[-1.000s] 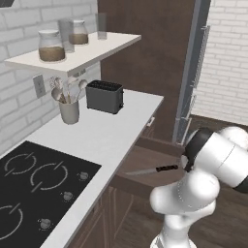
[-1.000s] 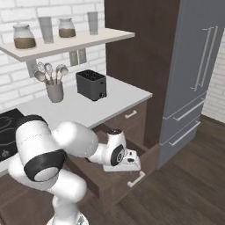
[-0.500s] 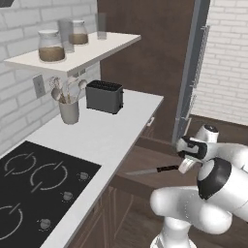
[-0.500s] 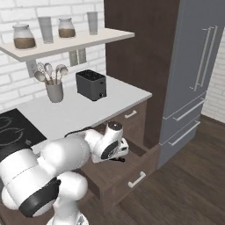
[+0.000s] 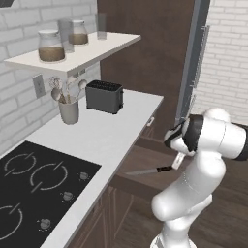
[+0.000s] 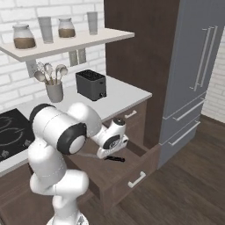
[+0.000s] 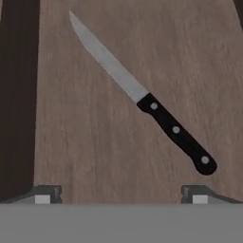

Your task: Pick up the knife from the drawer and place it on the cutting board. Then place the meat from the plate to the cutting board.

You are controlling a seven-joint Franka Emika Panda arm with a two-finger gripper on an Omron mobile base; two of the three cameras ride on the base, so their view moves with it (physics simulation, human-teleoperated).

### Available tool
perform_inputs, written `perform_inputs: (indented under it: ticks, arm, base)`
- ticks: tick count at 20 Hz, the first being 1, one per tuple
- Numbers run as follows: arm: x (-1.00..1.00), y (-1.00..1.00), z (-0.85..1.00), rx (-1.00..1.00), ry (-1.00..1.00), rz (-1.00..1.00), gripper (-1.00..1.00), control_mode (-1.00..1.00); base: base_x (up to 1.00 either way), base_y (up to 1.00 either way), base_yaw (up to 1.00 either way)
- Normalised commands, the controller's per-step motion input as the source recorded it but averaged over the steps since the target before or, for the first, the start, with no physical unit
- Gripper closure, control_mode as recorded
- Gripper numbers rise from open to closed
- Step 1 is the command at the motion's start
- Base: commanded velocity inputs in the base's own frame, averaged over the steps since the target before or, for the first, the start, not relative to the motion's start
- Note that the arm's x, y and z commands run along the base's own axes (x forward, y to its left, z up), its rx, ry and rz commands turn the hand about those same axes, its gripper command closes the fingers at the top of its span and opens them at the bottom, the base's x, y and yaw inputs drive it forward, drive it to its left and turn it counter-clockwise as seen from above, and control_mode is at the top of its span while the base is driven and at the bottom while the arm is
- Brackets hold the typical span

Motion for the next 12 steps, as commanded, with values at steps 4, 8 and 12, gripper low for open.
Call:
perform_inputs:
  ticks: [4, 8, 12]
  arm:
    - [0.2, 0.16, -0.53, -0.15, 0.06, 0.0, -1.0, -1.0]
    - [0.0, 0.07, -0.55, -0.12, 0.0, 0.0, -1.0, -1.0]
    - [0.0, 0.0, -0.4, -0.05, 0.0, 0.0, -1.0, -1.0]
  base:
    - [0.0, 0.0, 0.0]
    - [0.0, 0.0, 0.0]
    - [0.0, 0.0, 0.0]
